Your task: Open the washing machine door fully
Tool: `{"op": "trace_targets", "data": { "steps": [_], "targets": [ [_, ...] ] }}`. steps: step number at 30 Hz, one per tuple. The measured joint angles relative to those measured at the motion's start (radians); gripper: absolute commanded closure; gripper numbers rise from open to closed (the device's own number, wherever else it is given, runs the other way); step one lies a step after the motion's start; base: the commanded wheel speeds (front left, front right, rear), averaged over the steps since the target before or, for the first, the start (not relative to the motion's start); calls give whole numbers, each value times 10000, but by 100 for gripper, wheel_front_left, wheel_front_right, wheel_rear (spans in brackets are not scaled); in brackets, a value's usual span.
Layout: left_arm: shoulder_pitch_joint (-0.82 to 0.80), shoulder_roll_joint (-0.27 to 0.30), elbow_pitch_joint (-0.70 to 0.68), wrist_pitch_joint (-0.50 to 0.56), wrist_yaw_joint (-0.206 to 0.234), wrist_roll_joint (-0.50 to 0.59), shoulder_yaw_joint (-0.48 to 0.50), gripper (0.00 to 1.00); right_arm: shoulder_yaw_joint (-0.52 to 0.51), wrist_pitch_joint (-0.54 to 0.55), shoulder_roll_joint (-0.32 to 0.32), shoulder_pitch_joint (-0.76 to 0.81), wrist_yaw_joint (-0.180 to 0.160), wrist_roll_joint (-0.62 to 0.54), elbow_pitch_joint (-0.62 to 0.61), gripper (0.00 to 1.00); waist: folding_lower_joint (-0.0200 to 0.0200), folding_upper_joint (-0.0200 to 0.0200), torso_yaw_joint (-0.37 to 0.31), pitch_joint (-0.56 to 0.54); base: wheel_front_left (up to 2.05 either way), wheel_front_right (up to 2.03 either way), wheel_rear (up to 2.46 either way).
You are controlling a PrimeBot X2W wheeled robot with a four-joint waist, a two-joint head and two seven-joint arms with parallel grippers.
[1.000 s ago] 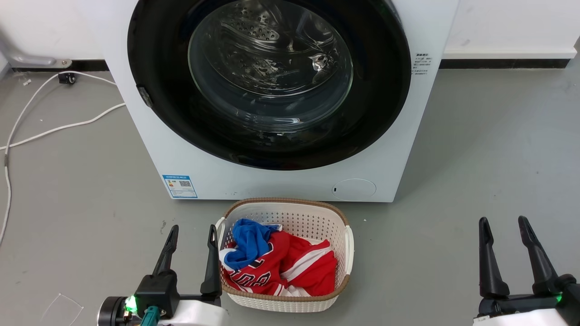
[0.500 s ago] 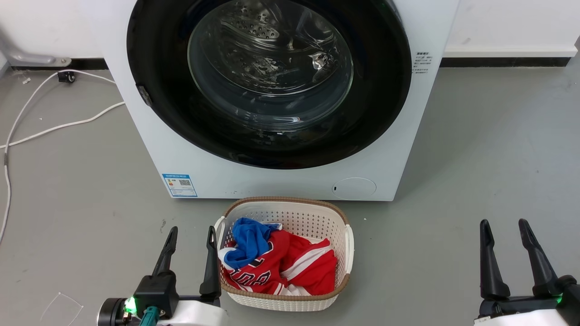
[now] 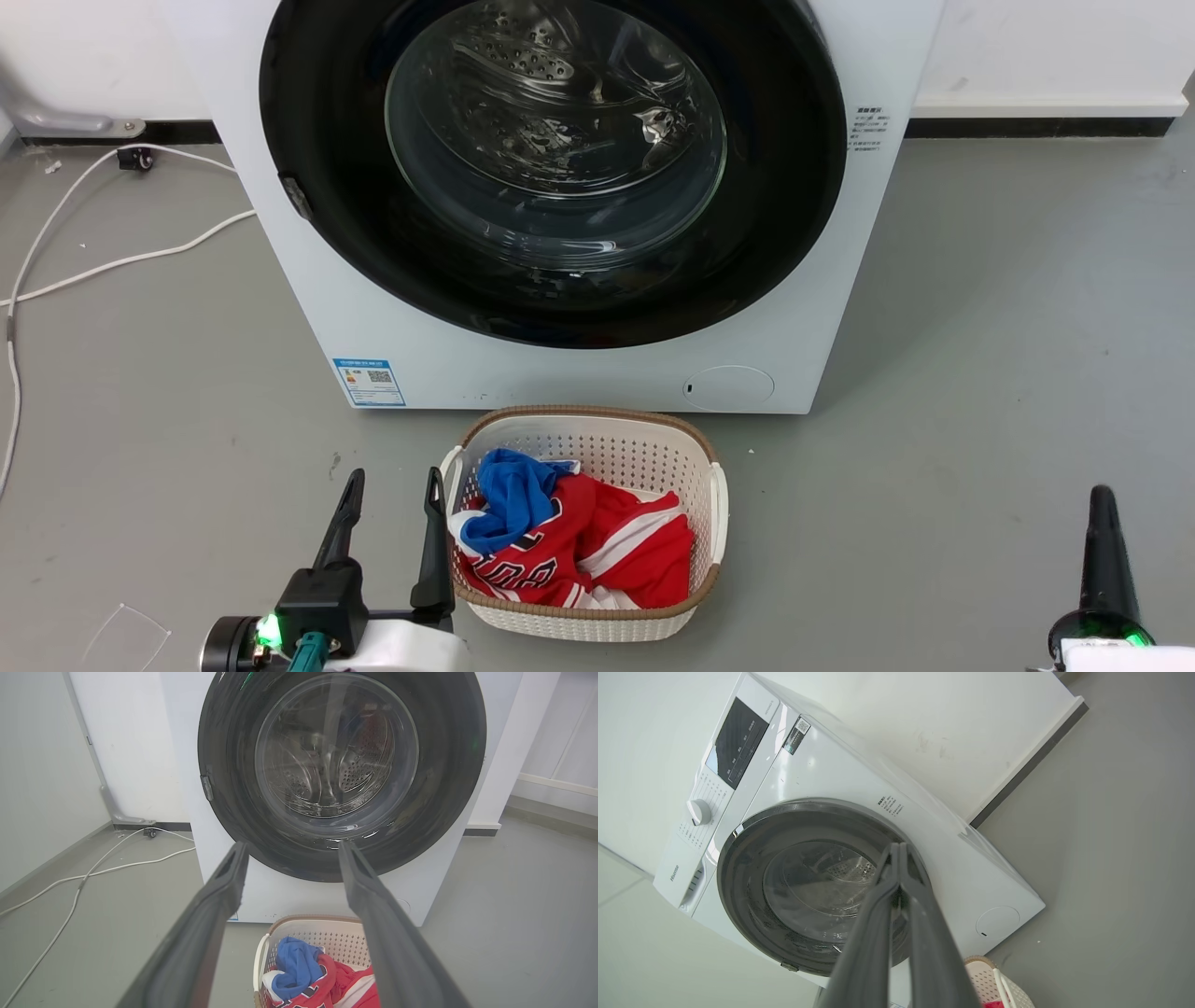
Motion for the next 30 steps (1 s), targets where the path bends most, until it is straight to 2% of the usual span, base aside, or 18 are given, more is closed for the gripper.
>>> {"op": "trace_targets", "data": {
  "steps": [6,9,13,19,23,30],
  "targets": [
    [0,-2,36,0,10,-15,-40,0,702,0,10,-50,0,4220,656,100,-1,0,25,-10,0,0,0],
    [0,0,36,0,15,-17,-46,0,1139,0,8,-56,0,5683,585,100,-1,0,29,-11,0,0,0],
    [1,0,38,0,40,-19,-46,0,1597,-2,6,-54,0,7028,159,100,-1,0,47,-13,0,0,0],
    [1,0,50,0,40,-25,-58,0,1639,694,10,-23,-2,7497,-451,100,0,0,84,-5,0,0,0],
    [1,0,61,0,40,-25,-65,0,1356,1407,-54,66,0,7490,-729,100,0,0,133,-8,0,0,0],
    [1,0,54,0,40,-15,-56,0,1049,2004,-46,222,-2,7317,-796,100,-1,0,180,-30,0,0,0]
  ]
}}
